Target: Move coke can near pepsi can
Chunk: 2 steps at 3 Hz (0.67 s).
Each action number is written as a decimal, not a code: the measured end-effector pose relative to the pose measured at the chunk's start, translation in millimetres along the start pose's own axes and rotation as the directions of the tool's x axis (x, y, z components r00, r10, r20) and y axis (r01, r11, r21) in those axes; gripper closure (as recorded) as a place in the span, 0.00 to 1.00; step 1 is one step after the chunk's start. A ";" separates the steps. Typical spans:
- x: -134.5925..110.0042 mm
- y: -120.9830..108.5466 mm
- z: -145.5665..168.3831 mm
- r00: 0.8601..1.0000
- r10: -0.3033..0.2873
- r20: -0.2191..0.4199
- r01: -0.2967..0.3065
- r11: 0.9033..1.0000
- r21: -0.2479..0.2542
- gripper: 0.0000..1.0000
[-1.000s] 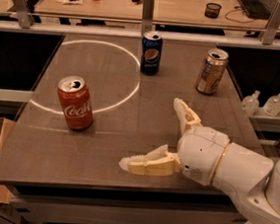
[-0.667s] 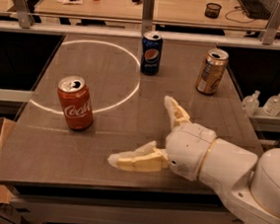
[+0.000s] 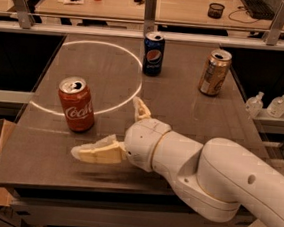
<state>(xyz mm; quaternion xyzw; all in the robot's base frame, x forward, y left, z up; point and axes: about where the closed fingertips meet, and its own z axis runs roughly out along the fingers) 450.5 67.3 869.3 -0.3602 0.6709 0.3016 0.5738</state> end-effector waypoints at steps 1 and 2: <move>2.0 4.1 26.6 1.000 0.008 0.011 -0.008 1.000 0.012 0.00; -4.1 4.0 49.2 0.999 -0.003 0.040 0.003 1.000 0.018 0.00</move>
Offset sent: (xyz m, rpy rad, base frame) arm 0.0413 0.0649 -0.0053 0.0560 -0.0568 -0.0291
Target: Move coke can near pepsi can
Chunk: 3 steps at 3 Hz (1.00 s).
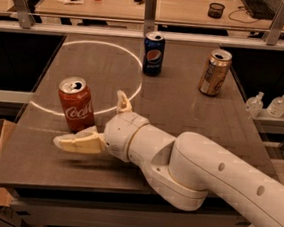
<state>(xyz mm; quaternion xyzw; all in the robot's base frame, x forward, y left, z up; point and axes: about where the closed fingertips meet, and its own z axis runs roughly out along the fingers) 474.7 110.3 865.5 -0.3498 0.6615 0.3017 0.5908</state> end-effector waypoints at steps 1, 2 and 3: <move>-6.3 0.0 16.6 1.000 -0.005 0.025 0.005 1.000 -0.001 0.00; -11.0 0.8 32.6 0.999 -0.015 0.047 0.016 1.000 -0.013 0.00; -15.3 3.7 47.2 0.997 -0.026 0.068 0.029 0.999 -0.035 0.18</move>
Offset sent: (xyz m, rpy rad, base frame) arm 0.0312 0.0458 0.0073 0.0477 -0.0609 0.0290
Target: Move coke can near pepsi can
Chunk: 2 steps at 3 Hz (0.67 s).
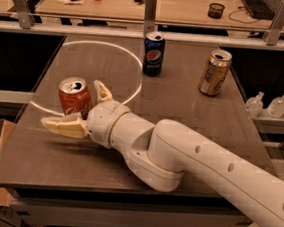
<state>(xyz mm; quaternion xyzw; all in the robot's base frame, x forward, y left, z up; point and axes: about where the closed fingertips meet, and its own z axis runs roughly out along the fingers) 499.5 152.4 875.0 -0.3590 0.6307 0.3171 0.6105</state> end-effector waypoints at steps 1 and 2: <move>-6.6 3.9 8.5 1.000 -0.019 0.022 0.019 0.999 -0.030 0.40; -11.9 7.6 11.8 0.999 -0.034 0.033 0.036 0.998 -0.054 0.64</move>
Offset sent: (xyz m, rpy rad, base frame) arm 0.0005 0.0171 0.0163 0.0076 -0.0618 0.0836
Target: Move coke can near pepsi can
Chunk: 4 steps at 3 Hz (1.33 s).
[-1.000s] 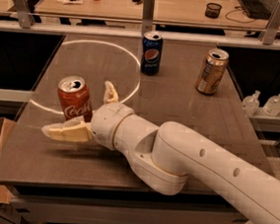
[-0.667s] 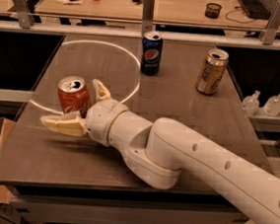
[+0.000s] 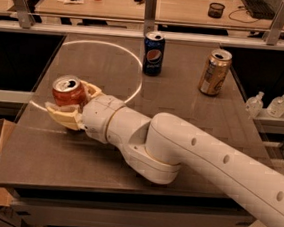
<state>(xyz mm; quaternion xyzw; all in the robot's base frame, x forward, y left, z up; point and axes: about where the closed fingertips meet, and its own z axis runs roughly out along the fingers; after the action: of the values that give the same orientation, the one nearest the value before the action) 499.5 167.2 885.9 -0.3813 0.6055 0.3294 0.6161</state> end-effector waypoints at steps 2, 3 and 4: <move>-1.5 -4.6 -23.3 0.999 -0.018 -0.047 0.019 1.000 0.022 1.00; -4.3 -19.5 -51.7 0.994 -0.049 -0.100 0.058 0.994 0.089 1.00; -11.4 -41.4 -84.9 0.984 -0.088 -0.156 0.117 0.975 0.191 1.00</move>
Offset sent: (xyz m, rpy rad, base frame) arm -0.0163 -0.0539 0.0065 -0.1016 0.0141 -0.0656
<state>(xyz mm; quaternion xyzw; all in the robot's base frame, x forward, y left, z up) 492.8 73.7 902.3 -0.3716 0.6586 0.2059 0.6211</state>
